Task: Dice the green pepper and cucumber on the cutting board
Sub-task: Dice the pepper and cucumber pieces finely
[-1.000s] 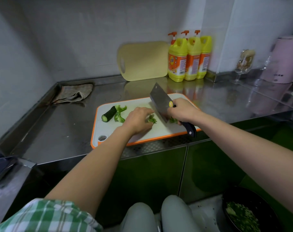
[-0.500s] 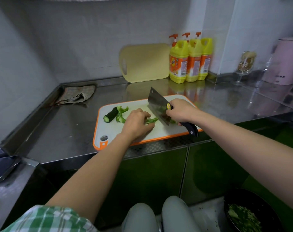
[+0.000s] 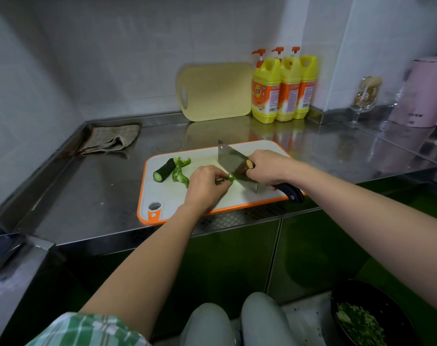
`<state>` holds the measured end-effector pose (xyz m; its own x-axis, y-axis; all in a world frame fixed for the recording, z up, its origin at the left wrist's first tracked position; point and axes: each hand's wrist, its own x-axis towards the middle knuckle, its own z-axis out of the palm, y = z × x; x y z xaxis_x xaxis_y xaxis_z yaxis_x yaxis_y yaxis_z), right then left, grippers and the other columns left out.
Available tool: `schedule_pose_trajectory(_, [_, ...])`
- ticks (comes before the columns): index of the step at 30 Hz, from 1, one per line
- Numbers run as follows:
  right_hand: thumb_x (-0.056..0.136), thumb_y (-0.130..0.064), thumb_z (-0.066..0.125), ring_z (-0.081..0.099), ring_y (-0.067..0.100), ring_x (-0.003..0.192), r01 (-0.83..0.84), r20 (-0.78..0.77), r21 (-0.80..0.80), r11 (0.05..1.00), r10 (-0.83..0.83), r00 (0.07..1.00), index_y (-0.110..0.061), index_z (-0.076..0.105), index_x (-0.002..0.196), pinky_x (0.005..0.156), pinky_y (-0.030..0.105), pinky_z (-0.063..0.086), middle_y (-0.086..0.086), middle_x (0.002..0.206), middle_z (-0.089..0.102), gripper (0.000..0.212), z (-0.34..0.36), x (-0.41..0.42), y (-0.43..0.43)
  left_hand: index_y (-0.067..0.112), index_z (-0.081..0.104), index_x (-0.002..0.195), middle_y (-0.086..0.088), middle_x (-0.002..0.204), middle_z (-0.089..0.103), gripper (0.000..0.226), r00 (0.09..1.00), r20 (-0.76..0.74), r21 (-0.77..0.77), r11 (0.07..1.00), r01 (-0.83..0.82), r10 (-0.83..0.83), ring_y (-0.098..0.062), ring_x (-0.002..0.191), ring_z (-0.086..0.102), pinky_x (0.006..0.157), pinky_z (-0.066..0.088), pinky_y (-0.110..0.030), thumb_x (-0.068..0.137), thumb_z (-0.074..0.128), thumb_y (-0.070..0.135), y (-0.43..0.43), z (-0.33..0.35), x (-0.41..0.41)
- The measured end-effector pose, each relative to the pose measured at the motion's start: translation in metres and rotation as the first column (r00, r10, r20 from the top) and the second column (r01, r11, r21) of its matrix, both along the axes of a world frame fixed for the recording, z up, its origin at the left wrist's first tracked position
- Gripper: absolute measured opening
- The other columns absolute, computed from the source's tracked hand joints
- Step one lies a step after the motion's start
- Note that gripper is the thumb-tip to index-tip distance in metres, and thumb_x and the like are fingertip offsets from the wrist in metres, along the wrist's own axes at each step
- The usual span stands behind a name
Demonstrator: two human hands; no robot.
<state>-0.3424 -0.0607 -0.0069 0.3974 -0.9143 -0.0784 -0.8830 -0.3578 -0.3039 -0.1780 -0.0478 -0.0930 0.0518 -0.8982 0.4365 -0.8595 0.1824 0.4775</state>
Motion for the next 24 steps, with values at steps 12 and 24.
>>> schedule_pose_trajectory(12, [0.094, -0.016, 0.044, 0.055, 0.024, 0.049, 0.090, 0.155, -0.129, 0.988, -0.069, 0.985, -0.016, 0.041, 0.071, 0.048, 0.028, 0.042, 0.009, 0.071, 0.054, 0.024, -0.021, 0.008, -0.012, 0.020, 0.077, 0.096, -0.003, 0.085, 0.072, 0.016, 0.999, 0.011, -0.006, 0.999, 0.032, -0.032, -0.019, 0.083, 0.060, 0.074, 0.048, -0.032, 0.084, 0.070, 0.028, 0.000, -0.001, 0.002])
schedule_pose_trajectory(24, [0.089, -0.006, 0.044, 0.055, 0.028, 0.046, 0.026, -0.017, 0.015, 1.000, -0.026, 1.000, -0.004, 0.051, 0.078, 0.042, 0.024, 0.043, 0.017, 0.067, 0.056, 0.013, -0.002, 0.012, 0.004, 0.018, 0.078, 0.098, -0.003, 0.093, 0.075, 0.016, 0.999, 0.016, -0.021, 0.999, 0.039, -0.039, -0.024, 0.089, 0.063, 0.080, 0.050, -0.038, 0.084, 0.072, 0.024, 0.001, -0.001, 0.002])
